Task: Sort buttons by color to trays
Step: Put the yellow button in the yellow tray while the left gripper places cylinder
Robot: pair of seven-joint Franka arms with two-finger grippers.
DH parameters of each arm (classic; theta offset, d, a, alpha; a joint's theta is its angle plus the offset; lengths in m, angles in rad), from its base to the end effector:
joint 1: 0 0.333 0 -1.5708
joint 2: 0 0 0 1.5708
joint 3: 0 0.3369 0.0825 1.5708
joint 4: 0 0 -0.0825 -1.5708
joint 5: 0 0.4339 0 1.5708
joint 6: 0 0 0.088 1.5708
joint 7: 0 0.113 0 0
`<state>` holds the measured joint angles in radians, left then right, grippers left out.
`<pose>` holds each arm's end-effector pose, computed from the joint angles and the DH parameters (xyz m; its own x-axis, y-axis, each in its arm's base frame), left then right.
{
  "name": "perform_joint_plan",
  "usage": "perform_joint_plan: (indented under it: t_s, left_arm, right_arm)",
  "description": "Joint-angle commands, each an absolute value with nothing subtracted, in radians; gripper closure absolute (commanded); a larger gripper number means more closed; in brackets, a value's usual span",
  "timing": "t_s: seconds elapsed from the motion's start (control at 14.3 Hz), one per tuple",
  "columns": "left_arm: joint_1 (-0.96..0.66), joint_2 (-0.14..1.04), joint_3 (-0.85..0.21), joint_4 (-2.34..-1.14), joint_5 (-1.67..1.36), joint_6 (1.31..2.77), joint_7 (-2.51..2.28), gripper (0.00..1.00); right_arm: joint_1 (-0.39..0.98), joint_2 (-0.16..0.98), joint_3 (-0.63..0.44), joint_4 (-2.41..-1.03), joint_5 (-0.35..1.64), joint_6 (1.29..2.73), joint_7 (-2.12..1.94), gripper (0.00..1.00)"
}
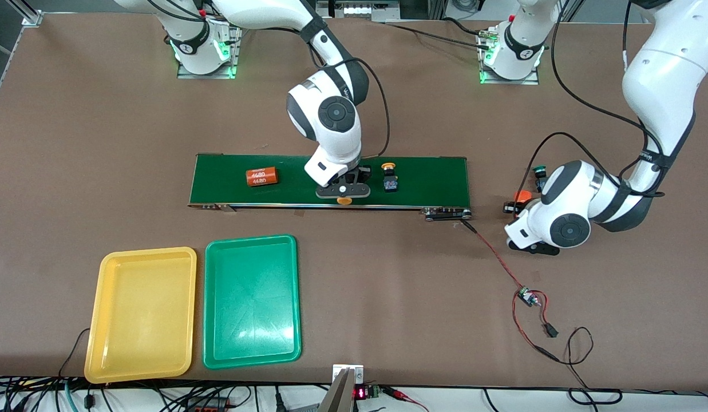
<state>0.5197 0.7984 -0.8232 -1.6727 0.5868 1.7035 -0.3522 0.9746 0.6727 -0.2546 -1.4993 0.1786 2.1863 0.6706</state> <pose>0.6586 -0.0998 0.2003 0.8880 -0.1281 -0.4417 -0.1796 -0.9808 -0.0767 0.5527 0.5361 0.2684 0.9994 0.0047 0.0351 0.0053 -0.9998 -0.0174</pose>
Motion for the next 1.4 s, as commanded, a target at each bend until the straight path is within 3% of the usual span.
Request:
perform_joint_plan:
  t_s: [0.0,0.21,0.63,1.12,1.26,1.33]
  left_arm:
    - [0.522,0.776,-0.919,-1.625,0.604,1.619,-0.222,0.79]
    - [0.508,0.781,-0.974,-1.637,0.592,1.615,0.053,0.77]
    - [0.335,0.790,-0.993,-1.643,0.600,1.626,0.175,0.75]
    - [0.163,0.813,-0.973,-1.661,0.716,1.628,0.233,0.75]
    - [0.156,0.813,-0.966,-1.663,0.721,1.628,0.238,0.65]
    - [0.156,0.811,-0.954,-1.663,0.721,1.628,0.238,0.28]
  right_arm:
    - [0.931,0.661,-0.296,-1.451,0.184,2.169,0.683,0.97]
    - [0.858,0.660,-0.391,-1.451,0.192,2.166,0.676,1.00]
    - [0.556,0.710,-0.382,-1.445,0.193,2.123,0.412,1.00]
    - [0.417,0.808,-0.387,-1.404,0.173,2.144,0.054,1.00]
    - [0.370,0.862,-0.385,-1.356,0.176,2.164,-0.078,1.00]
    - [0.365,0.876,-0.385,-1.347,0.176,2.189,-0.113,1.00]
